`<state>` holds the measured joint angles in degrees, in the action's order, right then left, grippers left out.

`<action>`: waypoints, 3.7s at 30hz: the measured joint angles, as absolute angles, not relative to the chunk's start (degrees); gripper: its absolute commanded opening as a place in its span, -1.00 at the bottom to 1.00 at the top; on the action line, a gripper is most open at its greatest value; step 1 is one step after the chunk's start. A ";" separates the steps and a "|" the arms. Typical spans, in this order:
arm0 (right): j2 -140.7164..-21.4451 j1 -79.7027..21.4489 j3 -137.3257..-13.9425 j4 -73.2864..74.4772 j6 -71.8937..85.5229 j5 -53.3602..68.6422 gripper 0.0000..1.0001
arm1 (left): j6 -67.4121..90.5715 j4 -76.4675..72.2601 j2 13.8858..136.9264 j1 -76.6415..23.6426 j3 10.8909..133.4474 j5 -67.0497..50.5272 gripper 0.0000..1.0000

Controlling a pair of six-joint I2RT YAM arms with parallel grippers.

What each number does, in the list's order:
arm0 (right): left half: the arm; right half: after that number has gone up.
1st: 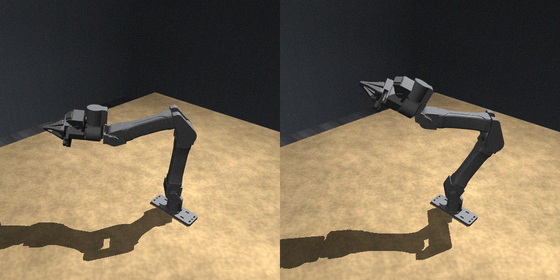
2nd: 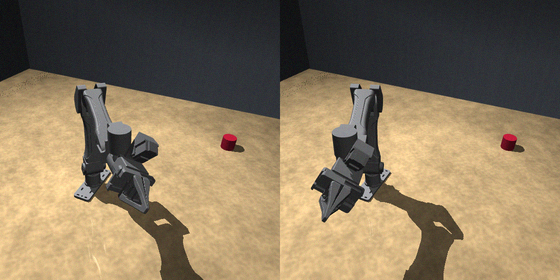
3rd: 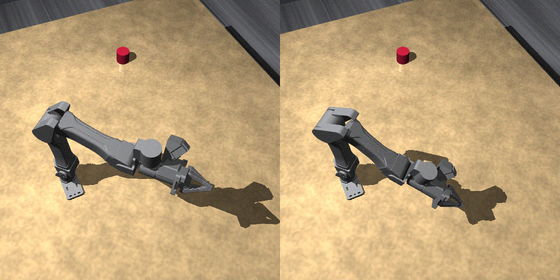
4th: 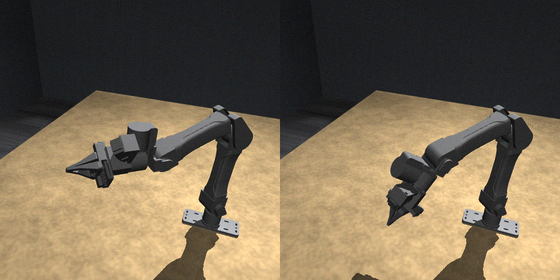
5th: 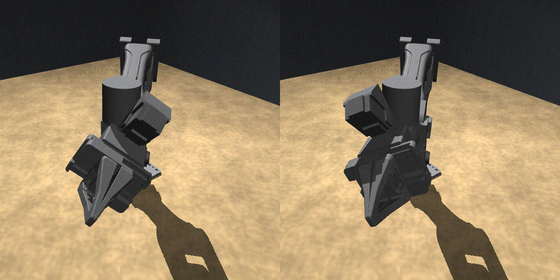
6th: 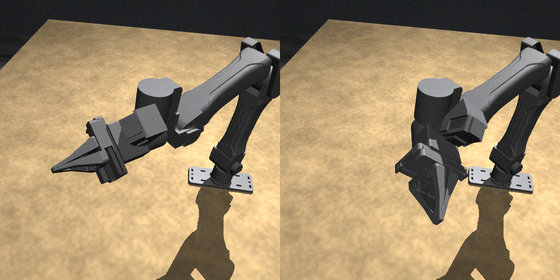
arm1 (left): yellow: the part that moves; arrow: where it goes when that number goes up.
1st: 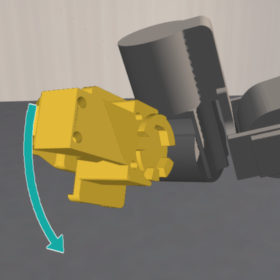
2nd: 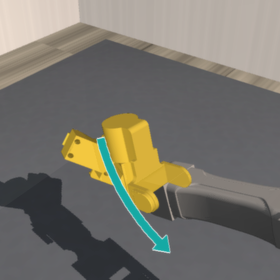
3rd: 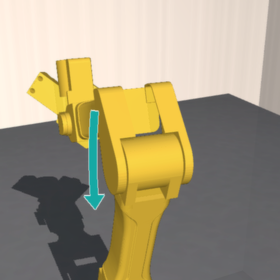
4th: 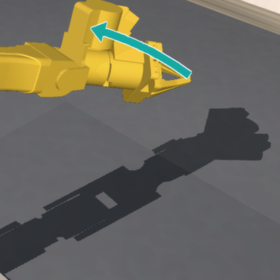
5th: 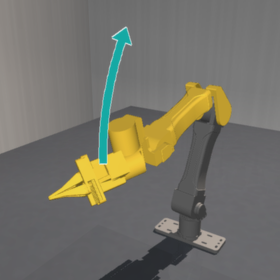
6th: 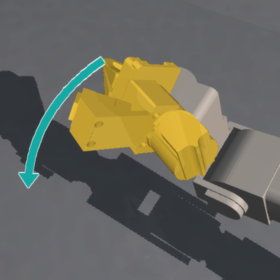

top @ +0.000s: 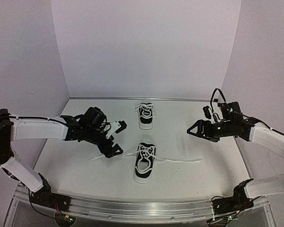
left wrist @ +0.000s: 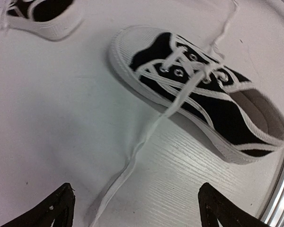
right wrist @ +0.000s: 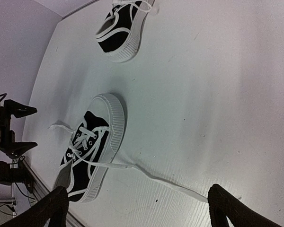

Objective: Tie the shoes

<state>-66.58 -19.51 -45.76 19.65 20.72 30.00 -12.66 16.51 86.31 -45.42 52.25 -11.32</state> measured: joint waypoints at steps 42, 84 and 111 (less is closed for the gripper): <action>-76.41 -20.10 -49.36 14.73 18.86 41.06 0.43 | -34.52 14.70 105.75 -45.29 63.57 -22.09 -1.00; -100.77 -41.10 -63.47 -0.85 28.39 45.75 -0.42 | -24.01 -9.06 100.60 -48.12 59.55 -30.26 -1.00; -99.62 -41.19 -62.82 -1.44 28.62 42.34 -1.00 | -18.90 -14.36 96.73 -48.32 52.25 -26.47 0.33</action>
